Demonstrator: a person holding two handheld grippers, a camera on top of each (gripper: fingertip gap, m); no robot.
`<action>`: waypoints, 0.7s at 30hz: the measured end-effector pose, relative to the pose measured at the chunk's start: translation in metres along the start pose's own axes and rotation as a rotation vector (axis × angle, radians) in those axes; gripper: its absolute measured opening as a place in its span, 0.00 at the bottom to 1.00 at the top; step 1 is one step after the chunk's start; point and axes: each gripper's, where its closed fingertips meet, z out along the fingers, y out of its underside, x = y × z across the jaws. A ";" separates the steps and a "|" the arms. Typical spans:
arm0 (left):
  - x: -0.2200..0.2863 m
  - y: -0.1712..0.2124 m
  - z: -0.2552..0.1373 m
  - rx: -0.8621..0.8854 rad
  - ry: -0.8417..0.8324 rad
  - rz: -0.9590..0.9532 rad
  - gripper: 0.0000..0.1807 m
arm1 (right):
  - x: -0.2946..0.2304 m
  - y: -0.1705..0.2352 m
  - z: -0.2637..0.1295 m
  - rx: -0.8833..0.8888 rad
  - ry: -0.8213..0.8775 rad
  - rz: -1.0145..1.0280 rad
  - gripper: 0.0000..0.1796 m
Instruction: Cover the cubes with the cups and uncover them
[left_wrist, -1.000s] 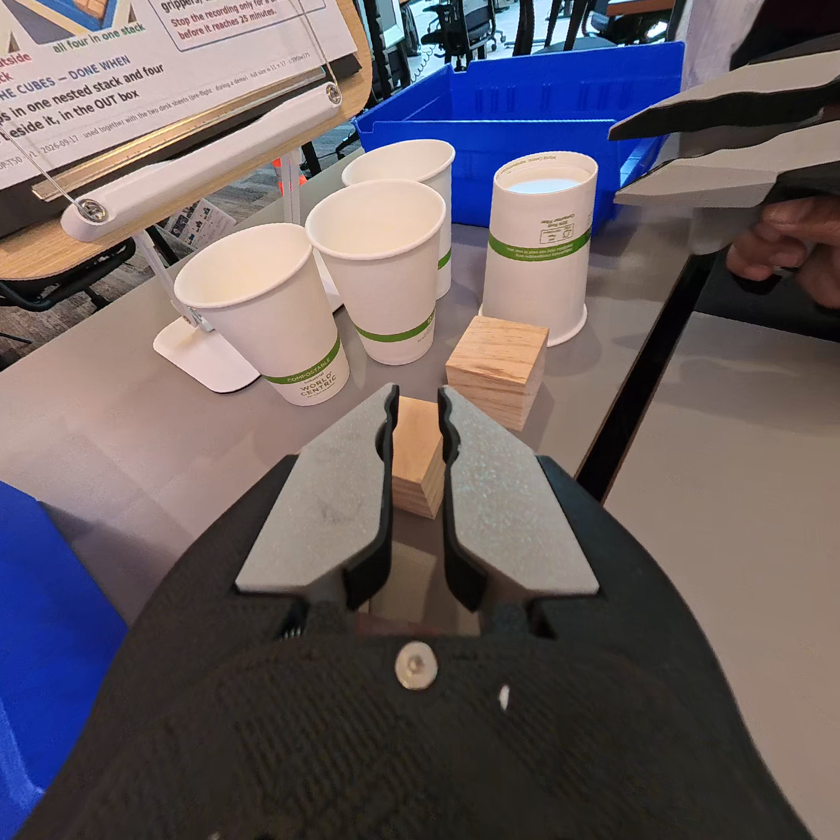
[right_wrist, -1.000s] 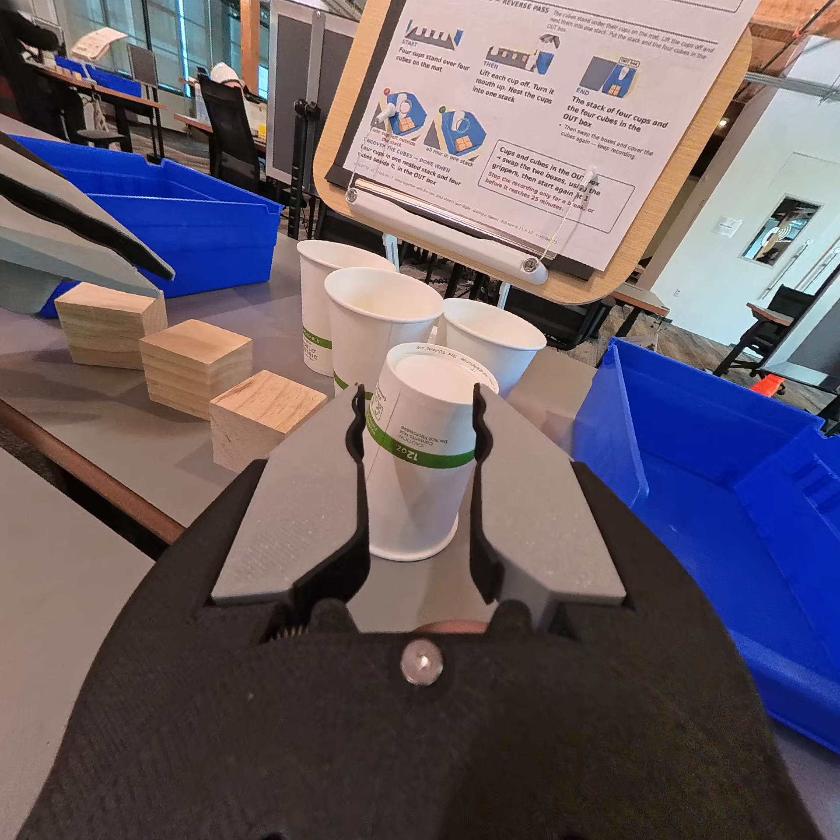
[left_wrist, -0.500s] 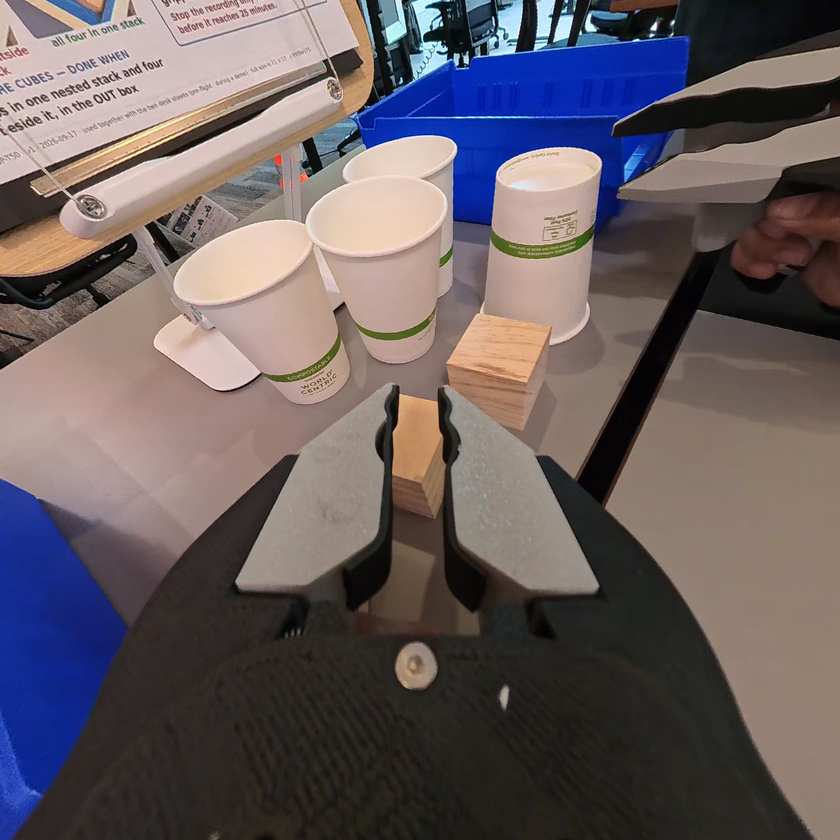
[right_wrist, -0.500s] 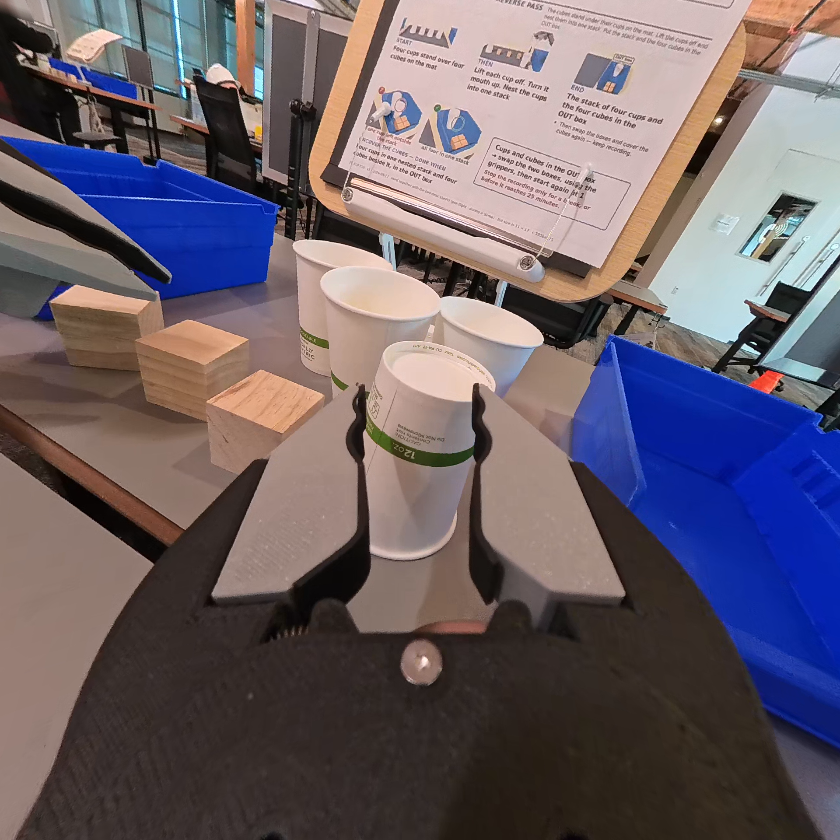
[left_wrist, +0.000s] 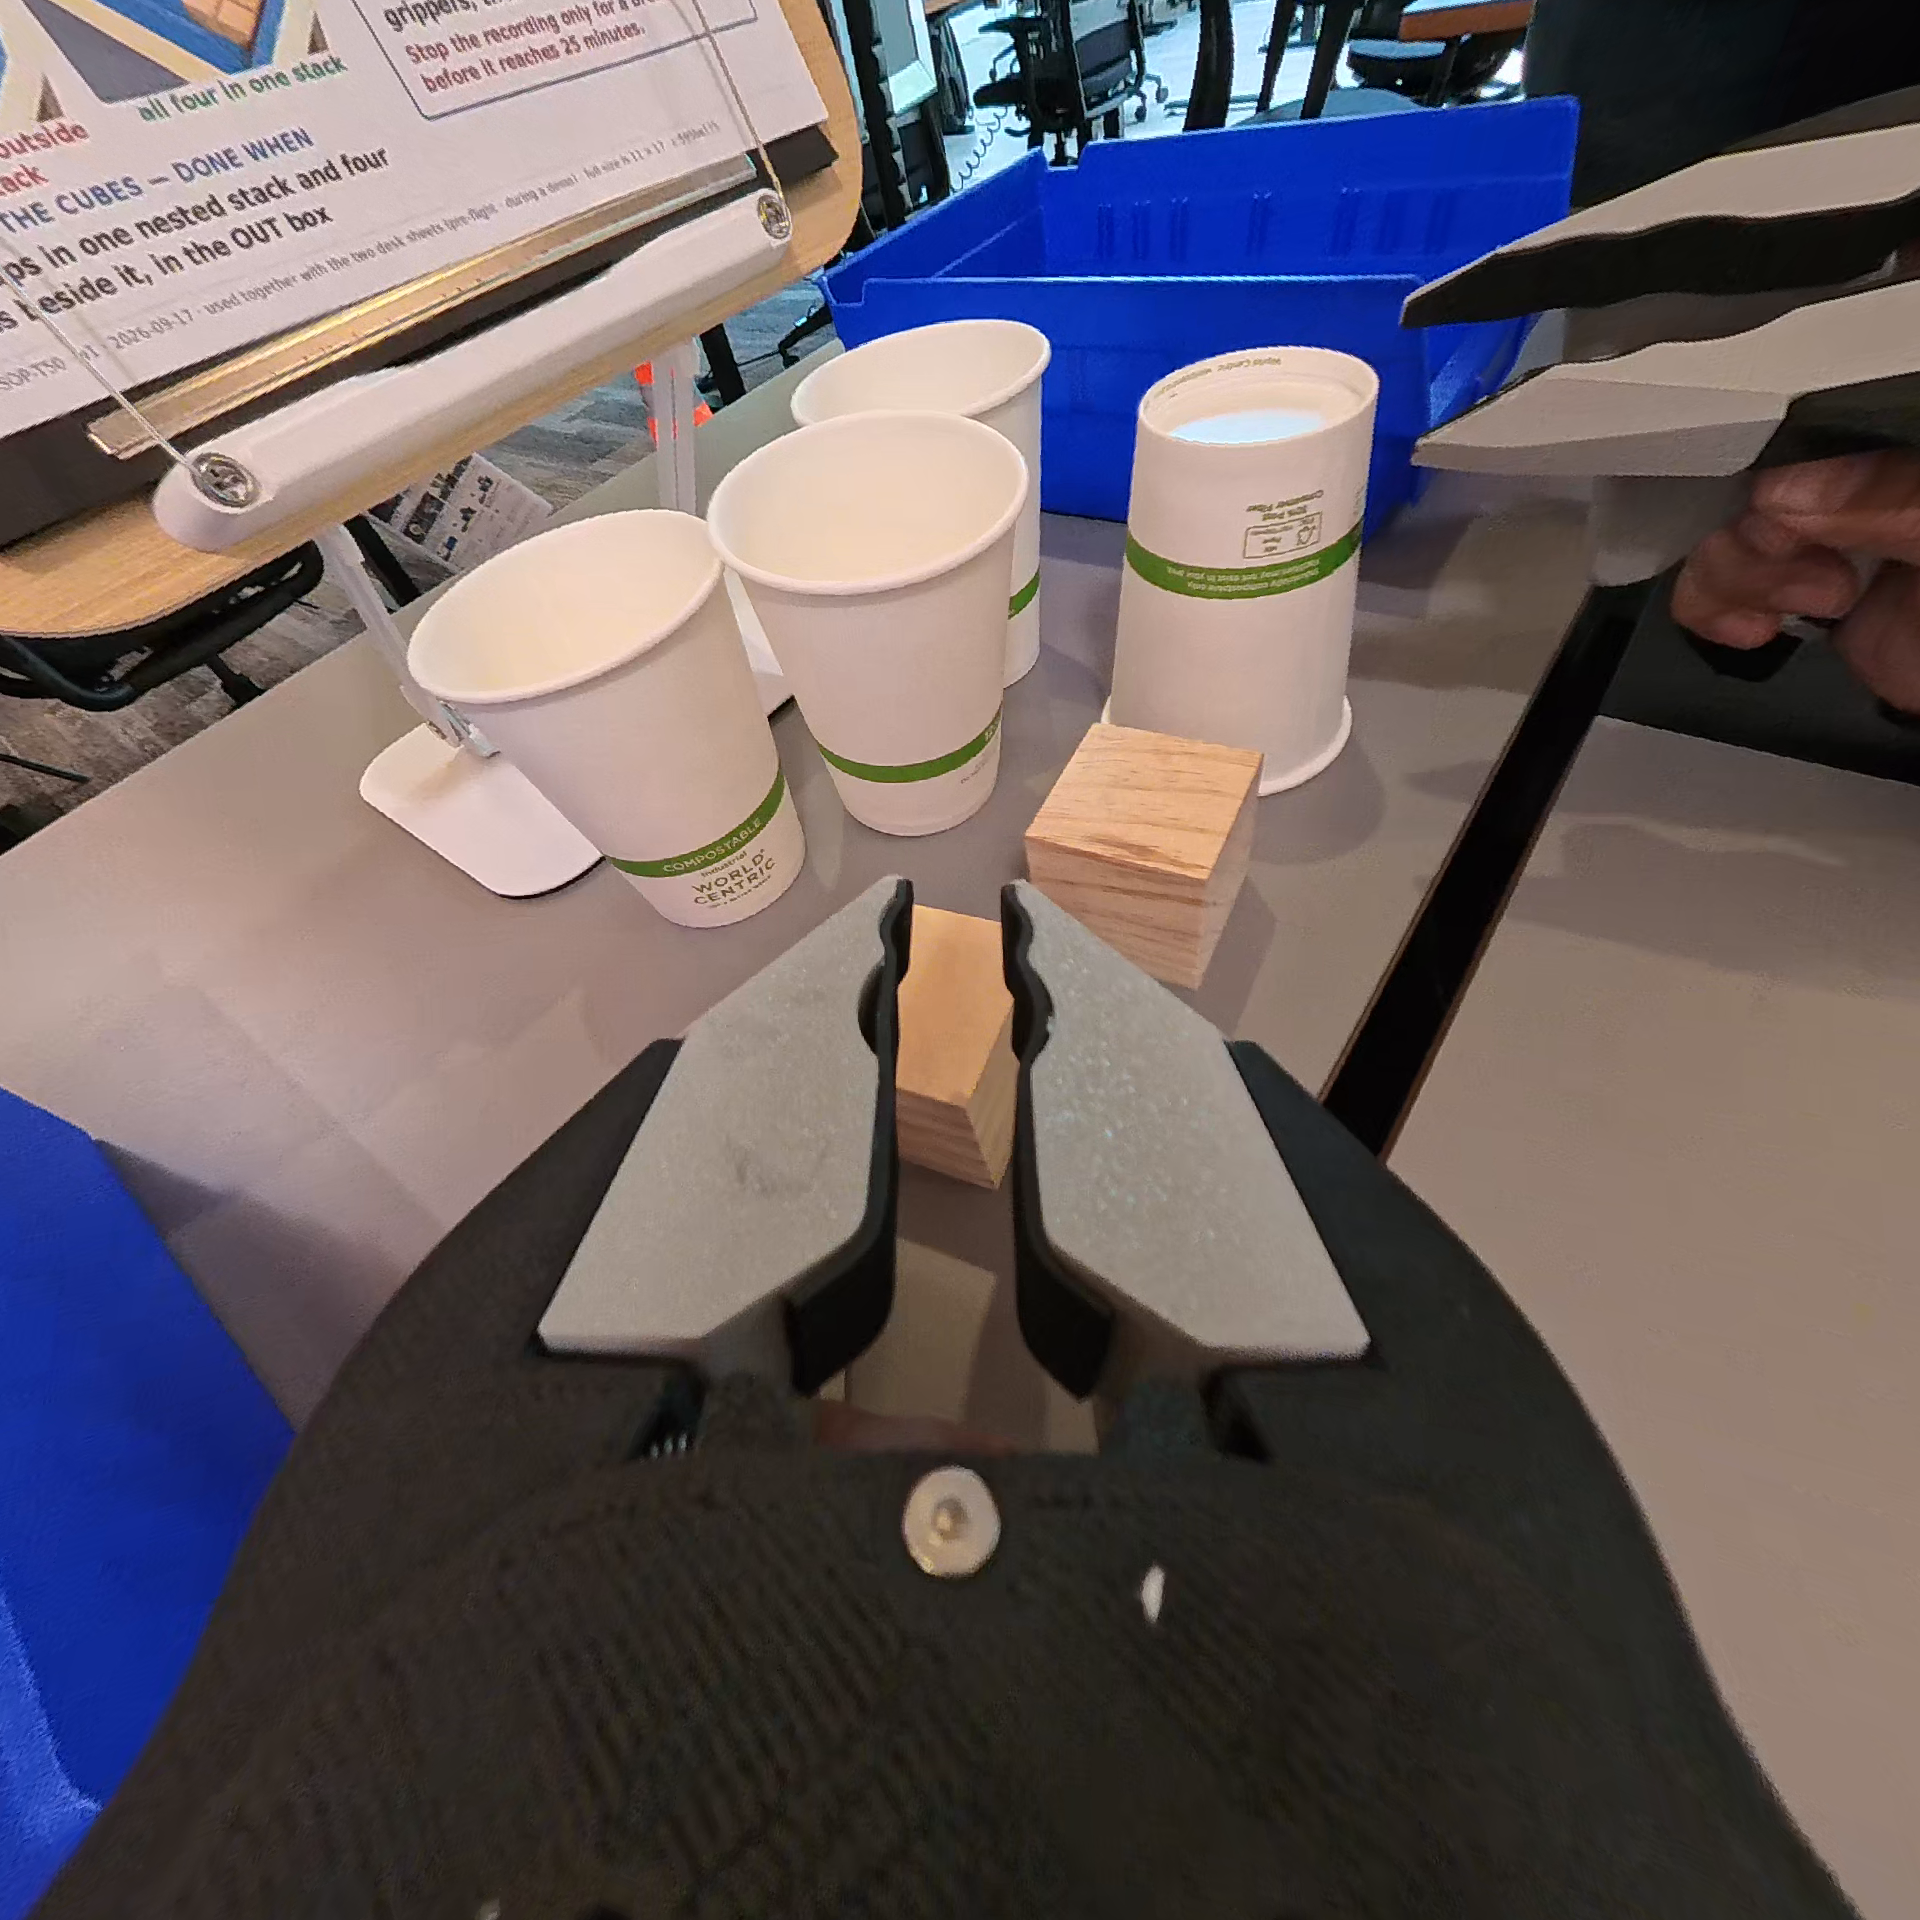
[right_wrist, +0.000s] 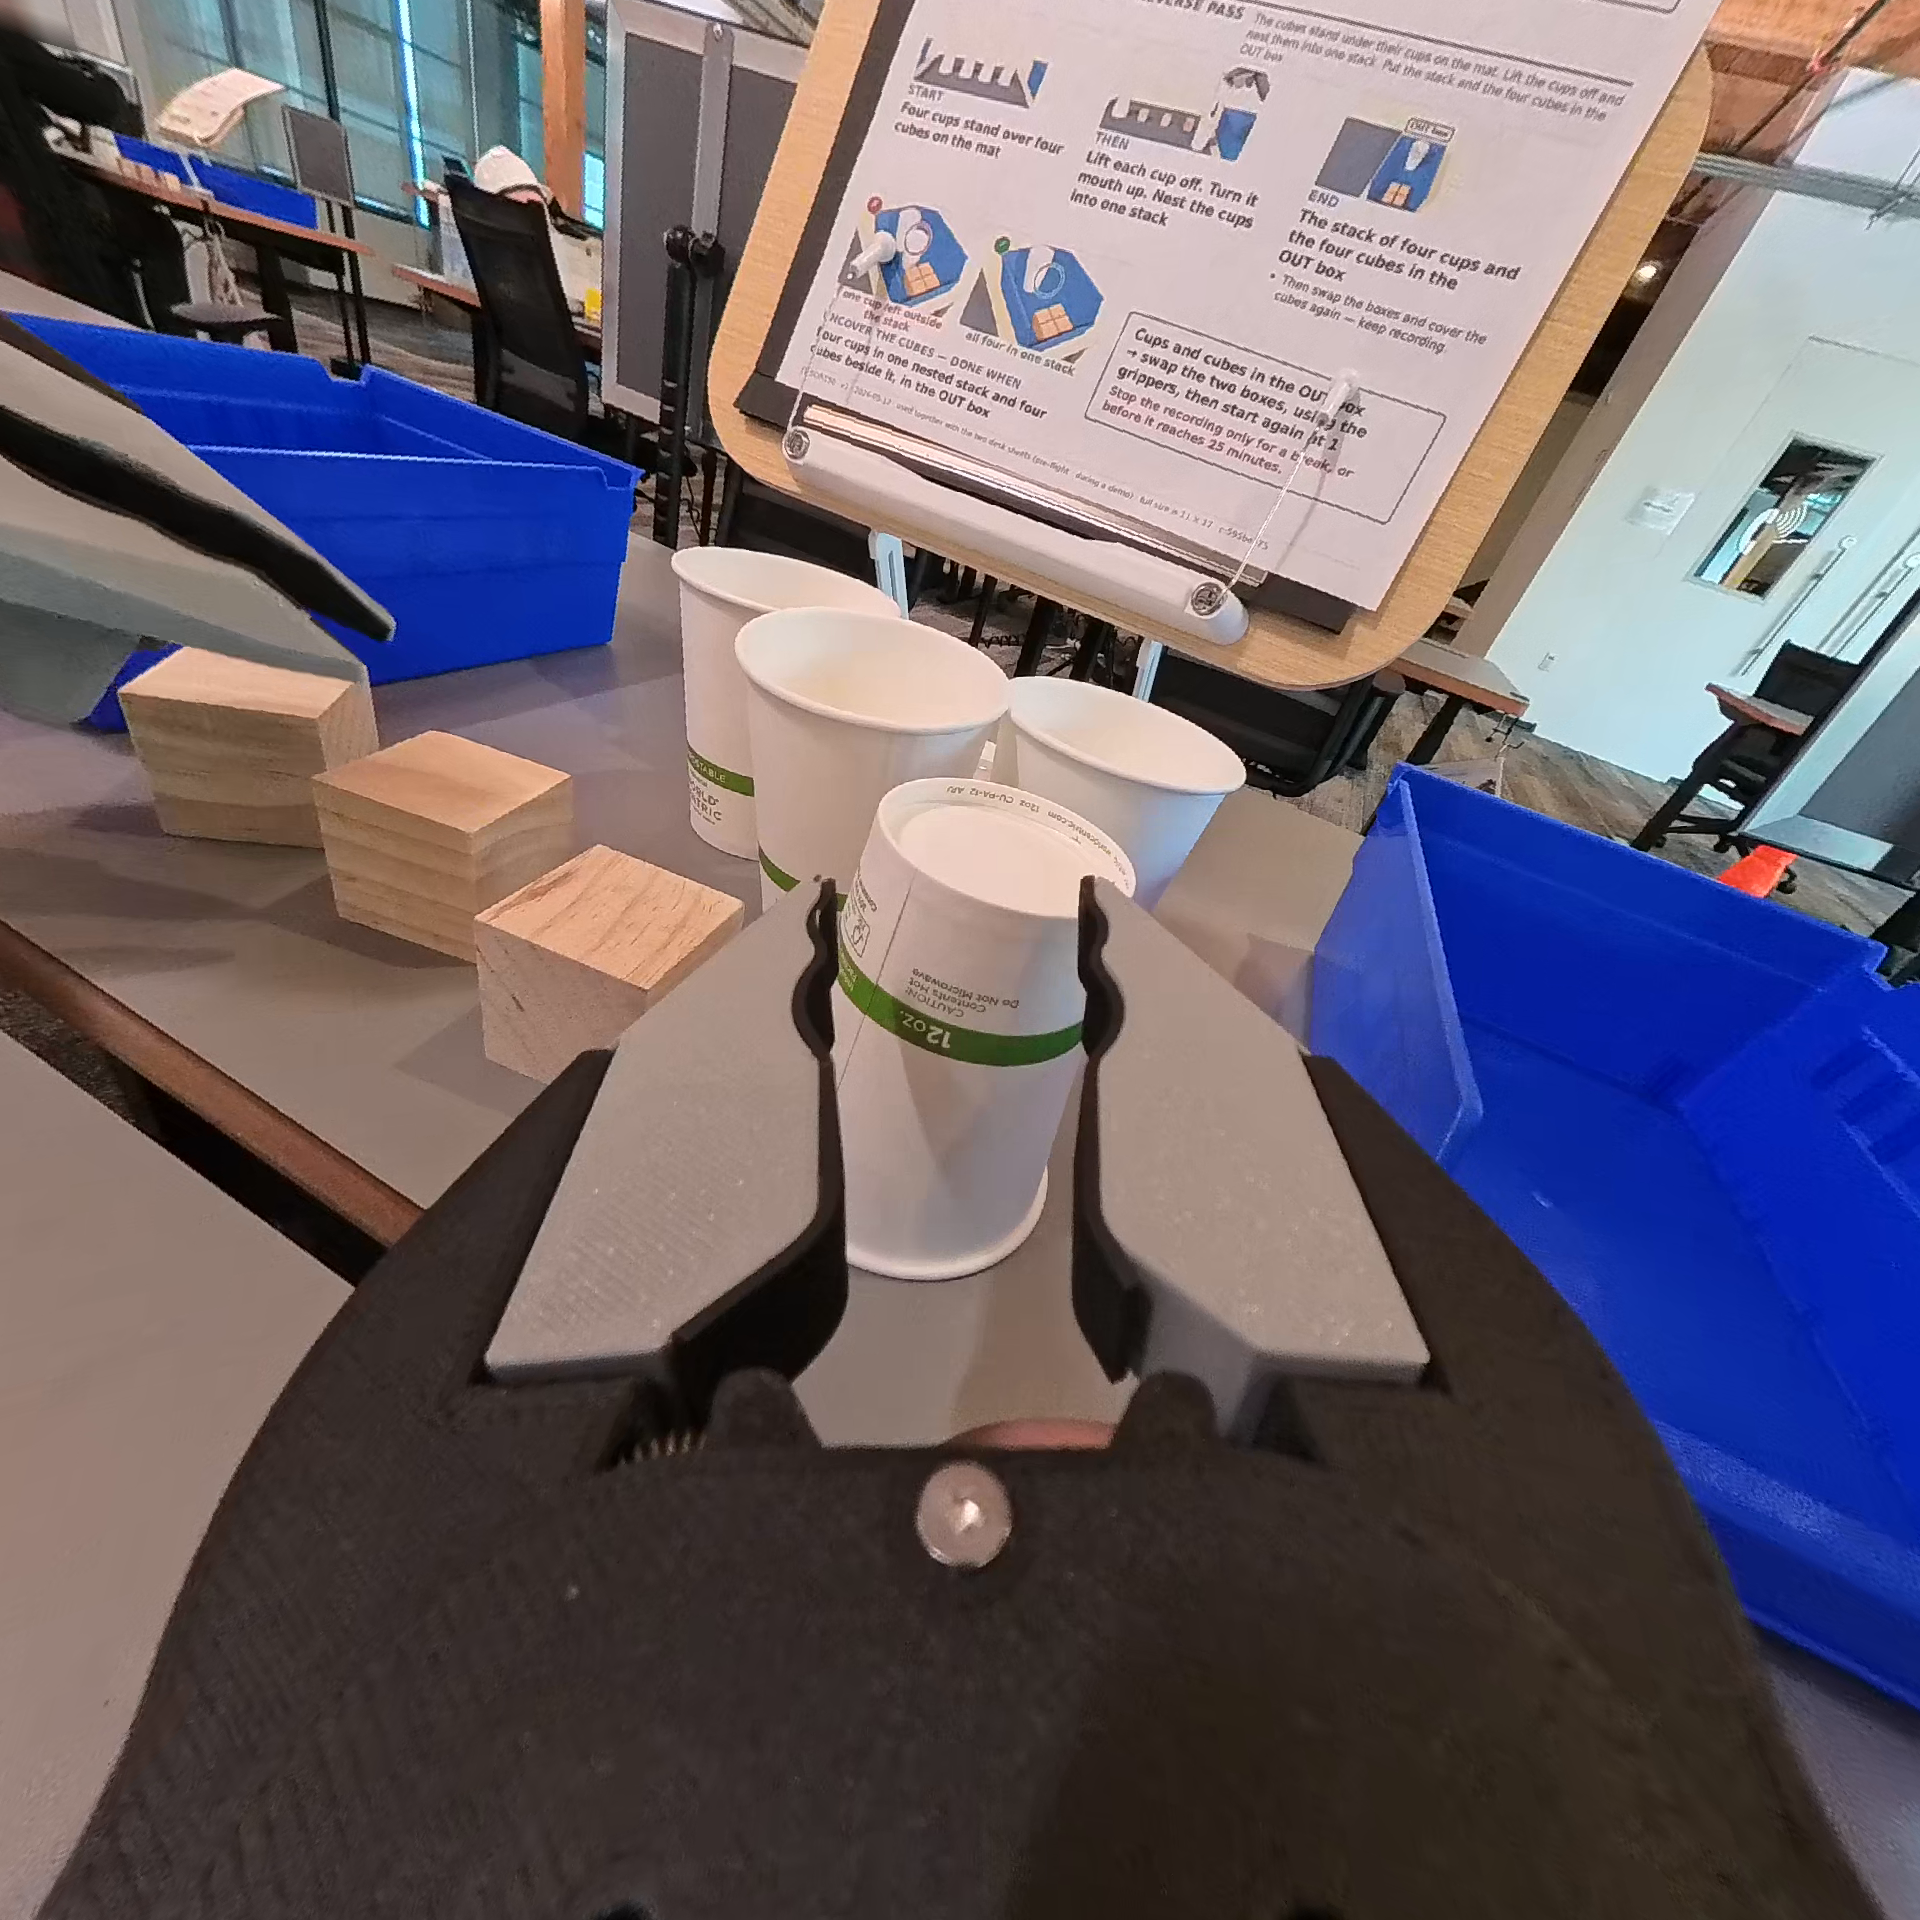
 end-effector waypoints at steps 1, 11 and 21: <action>0.000 0.000 0.000 0.002 0.002 -0.002 0.08 | 0.000 0.000 0.000 0.001 0.000 -0.001 0.25; 0.000 -0.002 -0.001 0.008 -0.001 -0.001 0.08 | 0.001 -0.002 -0.001 0.009 0.006 -0.002 0.25; -0.004 -0.005 -0.003 0.027 -0.027 -0.001 0.08 | 0.002 -0.003 -0.002 0.015 0.009 -0.001 0.24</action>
